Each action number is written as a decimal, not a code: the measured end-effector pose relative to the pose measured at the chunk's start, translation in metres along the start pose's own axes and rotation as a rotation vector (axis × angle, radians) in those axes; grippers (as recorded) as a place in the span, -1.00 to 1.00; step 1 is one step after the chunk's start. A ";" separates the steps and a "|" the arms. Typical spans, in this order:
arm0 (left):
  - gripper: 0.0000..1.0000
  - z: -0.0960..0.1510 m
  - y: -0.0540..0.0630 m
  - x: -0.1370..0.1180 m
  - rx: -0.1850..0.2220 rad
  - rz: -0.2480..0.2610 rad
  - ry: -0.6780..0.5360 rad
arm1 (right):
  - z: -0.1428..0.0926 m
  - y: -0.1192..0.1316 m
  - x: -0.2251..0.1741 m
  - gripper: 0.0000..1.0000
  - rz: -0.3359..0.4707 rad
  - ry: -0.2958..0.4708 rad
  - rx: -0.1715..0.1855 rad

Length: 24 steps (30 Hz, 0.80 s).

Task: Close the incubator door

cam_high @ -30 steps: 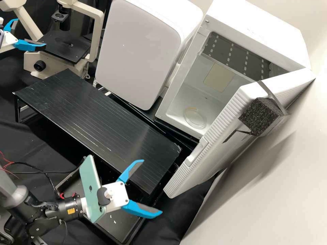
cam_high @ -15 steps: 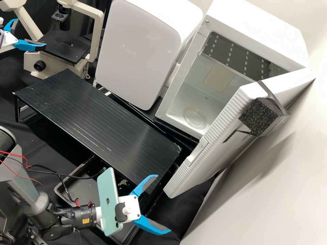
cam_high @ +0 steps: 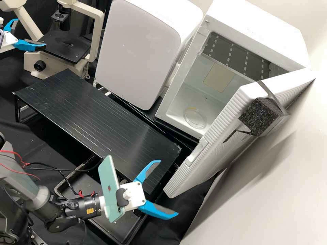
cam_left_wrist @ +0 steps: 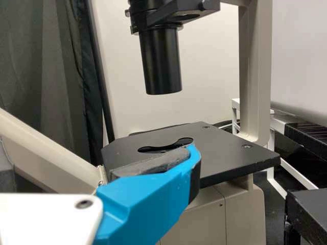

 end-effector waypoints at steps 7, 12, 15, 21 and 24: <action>1.00 0.000 0.000 0.000 0.000 0.000 0.000 | -0.001 0.003 0.012 1.00 0.022 0.010 0.009; 1.00 0.000 0.000 0.000 0.000 0.000 0.000 | -0.005 0.003 0.019 1.00 0.017 0.032 0.017; 1.00 0.000 0.000 0.000 0.000 0.000 0.000 | -0.007 0.001 0.023 1.00 -0.003 0.051 0.025; 1.00 0.000 0.000 0.000 0.000 0.000 0.000 | -0.006 -0.006 0.032 1.00 -0.065 0.073 0.037; 1.00 0.000 0.000 0.000 0.000 0.000 0.000 | -0.006 -0.007 0.033 1.00 -0.078 0.078 0.062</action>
